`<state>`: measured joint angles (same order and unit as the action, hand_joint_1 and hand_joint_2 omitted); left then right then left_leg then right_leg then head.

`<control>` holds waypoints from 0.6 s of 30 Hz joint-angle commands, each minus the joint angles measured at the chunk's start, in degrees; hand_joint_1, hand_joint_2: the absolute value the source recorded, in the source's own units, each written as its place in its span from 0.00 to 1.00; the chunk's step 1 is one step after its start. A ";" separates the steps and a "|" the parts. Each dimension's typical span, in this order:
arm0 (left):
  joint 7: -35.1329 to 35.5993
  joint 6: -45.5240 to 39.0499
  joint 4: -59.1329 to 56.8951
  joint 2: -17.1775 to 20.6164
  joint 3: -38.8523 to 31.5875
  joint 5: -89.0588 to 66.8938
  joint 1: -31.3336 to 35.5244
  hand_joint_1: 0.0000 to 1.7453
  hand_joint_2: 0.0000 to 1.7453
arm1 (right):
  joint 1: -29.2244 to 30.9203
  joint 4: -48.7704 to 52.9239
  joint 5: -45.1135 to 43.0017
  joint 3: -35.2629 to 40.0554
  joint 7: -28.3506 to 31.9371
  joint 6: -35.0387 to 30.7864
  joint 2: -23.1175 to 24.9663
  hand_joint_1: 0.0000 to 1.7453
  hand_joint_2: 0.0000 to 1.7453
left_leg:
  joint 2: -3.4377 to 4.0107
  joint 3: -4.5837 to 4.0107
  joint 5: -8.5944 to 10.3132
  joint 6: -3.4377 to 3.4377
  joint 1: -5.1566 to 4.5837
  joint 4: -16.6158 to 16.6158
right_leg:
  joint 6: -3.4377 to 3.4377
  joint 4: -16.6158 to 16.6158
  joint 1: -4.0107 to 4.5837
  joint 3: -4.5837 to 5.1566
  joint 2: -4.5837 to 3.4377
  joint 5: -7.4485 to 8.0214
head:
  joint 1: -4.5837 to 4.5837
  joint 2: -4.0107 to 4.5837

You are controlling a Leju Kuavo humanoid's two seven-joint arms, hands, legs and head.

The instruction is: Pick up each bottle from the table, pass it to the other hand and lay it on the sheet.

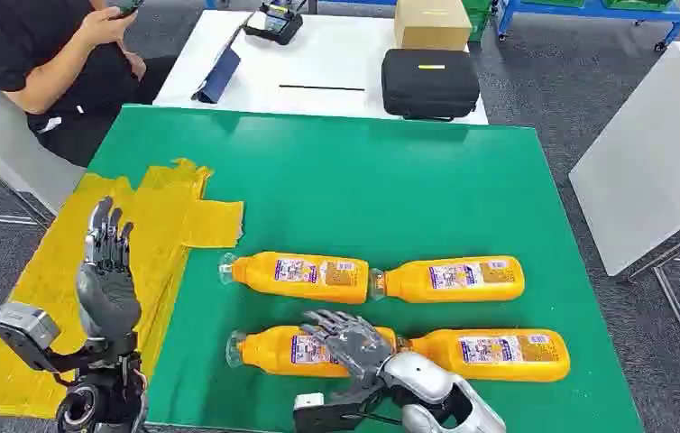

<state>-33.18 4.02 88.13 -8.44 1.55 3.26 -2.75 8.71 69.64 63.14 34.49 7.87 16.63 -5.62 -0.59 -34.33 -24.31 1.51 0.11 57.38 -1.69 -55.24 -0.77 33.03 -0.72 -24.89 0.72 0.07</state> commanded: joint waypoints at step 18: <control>0.59 -0.56 -11.02 0.62 4.45 0.96 8.05 0.00 0.00 | 1.80 -5.85 -1.45 1.92 -7.38 6.71 -2.49 1.00 1.00 | -0.13 0.42 0.02 -0.05 -0.02 -0.08 | 0.04 0.08 -0.01 -0.39 0.20 -0.03 | 0.00 0.00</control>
<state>-32.65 3.89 83.21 -9.01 4.26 3.61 1.68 10.23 67.38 63.51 34.86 -0.15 21.01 -6.08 -0.58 -34.02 -24.31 1.51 0.10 57.38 -1.69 -55.22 -0.78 32.80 -0.73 -24.89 0.72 0.07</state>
